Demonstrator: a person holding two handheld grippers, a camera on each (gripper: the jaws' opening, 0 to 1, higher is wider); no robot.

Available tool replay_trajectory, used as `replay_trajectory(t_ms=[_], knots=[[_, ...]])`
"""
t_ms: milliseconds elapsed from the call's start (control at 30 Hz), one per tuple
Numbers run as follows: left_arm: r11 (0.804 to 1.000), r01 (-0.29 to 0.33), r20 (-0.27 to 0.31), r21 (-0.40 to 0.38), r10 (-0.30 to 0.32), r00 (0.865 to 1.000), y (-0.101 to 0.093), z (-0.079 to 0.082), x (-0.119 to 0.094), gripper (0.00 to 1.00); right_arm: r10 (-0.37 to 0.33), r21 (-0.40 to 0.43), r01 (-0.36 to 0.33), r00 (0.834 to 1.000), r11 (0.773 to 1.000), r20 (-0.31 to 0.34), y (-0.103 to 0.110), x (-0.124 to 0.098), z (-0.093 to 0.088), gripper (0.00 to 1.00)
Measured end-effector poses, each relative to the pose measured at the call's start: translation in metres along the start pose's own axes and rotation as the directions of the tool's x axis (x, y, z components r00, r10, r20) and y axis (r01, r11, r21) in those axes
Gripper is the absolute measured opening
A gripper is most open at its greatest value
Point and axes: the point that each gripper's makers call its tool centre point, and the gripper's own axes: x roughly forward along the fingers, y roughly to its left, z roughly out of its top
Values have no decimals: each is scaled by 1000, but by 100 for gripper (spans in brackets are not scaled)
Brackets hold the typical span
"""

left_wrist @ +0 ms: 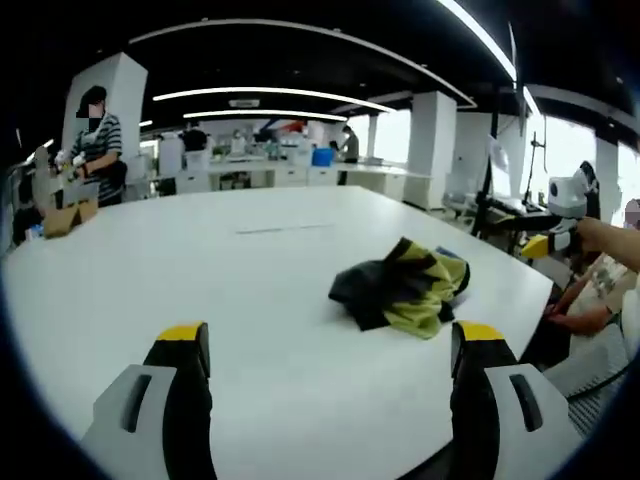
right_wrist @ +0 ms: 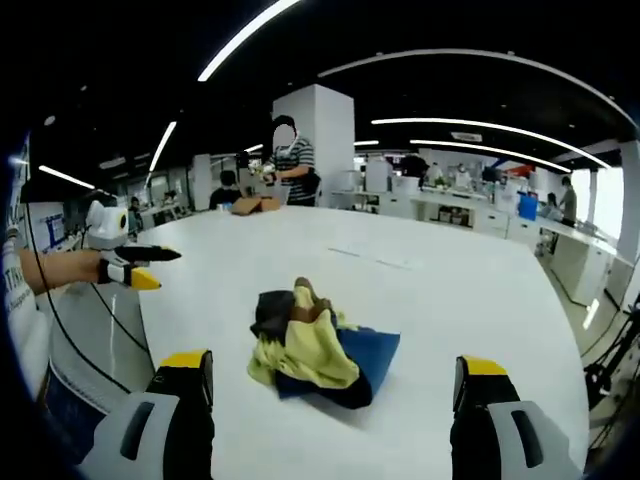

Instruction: Fold the garment on the visible template until the final outline fits inside the template.

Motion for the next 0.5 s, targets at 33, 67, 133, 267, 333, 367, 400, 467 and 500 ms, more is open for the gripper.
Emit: replay_trajectory(t_ms=[33, 67, 133, 267, 333, 367, 400, 467, 500], knots=[[1000, -1, 1, 0, 1, 1000, 0, 0, 0, 97, -2, -1, 2, 1000, 1000, -3, -1, 0, -1, 99], [1000, -1, 1, -1, 1, 1000, -1, 0, 0, 97, -3, -2, 3, 1000, 1000, -4, -1, -1, -1, 99], [1000, -1, 3, -2, 1, 1000, -1, 1, -1, 97, -3, 1, 3, 1000, 1000, -1, -1, -1, -1, 99], [1000, -2, 2, 1, 2, 1000, 0, 0, -1, 97, -3, 13, 2, 1000, 1000, 16, -2, -1, 3, 99], [1000, -2, 0, 2, 2, 1000, 1, 0, 0, 97, -1, 15, 1, 1000, 1000, 18, -2, 0, 4, 99], [1000, -2, 0, 2, 2, 1000, 1, 0, 0, 97, -1, 13, 1, 1000, 1000, 19, -2, 0, 5, 99], [1000, -3, 0, 1, 3, 1000, 1, 0, -1, 97, 0, 15, 0, 1000, 1000, 21, -2, 0, 5, 99], [1000, -4, 0, -1, 4, 1000, 0, 0, -1, 97, 2, 17, -2, 1000, 1000, 23, -2, 0, 5, 99], [1000, -5, -1, -2, 5, 1000, 0, -1, -1, 97, 2, 16, -2, 1000, 1000, 21, -2, 1, 5, 99]])
